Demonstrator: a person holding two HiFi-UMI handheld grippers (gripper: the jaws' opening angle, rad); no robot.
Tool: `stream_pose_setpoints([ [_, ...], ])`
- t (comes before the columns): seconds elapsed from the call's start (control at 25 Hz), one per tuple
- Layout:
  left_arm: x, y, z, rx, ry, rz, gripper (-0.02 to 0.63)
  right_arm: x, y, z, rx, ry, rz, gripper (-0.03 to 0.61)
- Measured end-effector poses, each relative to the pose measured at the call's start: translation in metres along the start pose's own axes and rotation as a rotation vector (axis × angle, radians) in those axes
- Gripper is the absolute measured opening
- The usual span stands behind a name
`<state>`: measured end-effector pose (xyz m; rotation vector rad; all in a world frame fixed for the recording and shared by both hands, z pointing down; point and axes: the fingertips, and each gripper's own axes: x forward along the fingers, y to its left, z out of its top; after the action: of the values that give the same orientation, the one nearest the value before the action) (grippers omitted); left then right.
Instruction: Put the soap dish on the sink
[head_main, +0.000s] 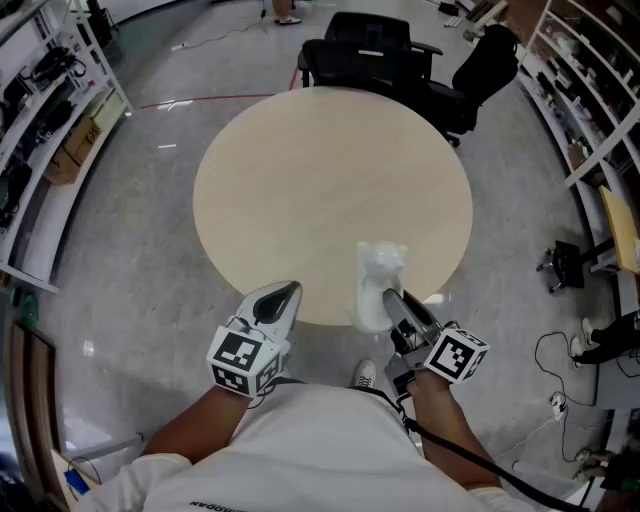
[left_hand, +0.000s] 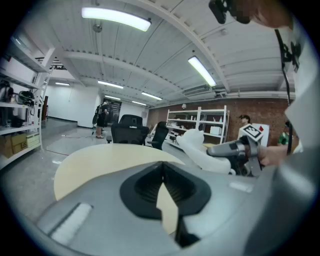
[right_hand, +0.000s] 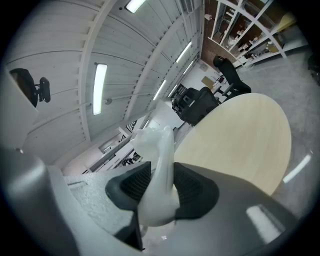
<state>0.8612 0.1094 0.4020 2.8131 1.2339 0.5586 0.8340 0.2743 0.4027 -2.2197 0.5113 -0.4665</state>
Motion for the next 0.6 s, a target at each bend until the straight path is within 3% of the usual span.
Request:
stream_pose_setpoints([
  [0.6, 0.012, -0.011, 0.004, -0.013, -0.012, 0.027, 0.009, -0.002, -0.003, 0.008, 0.006, 0.025, 0.058, 0.145],
])
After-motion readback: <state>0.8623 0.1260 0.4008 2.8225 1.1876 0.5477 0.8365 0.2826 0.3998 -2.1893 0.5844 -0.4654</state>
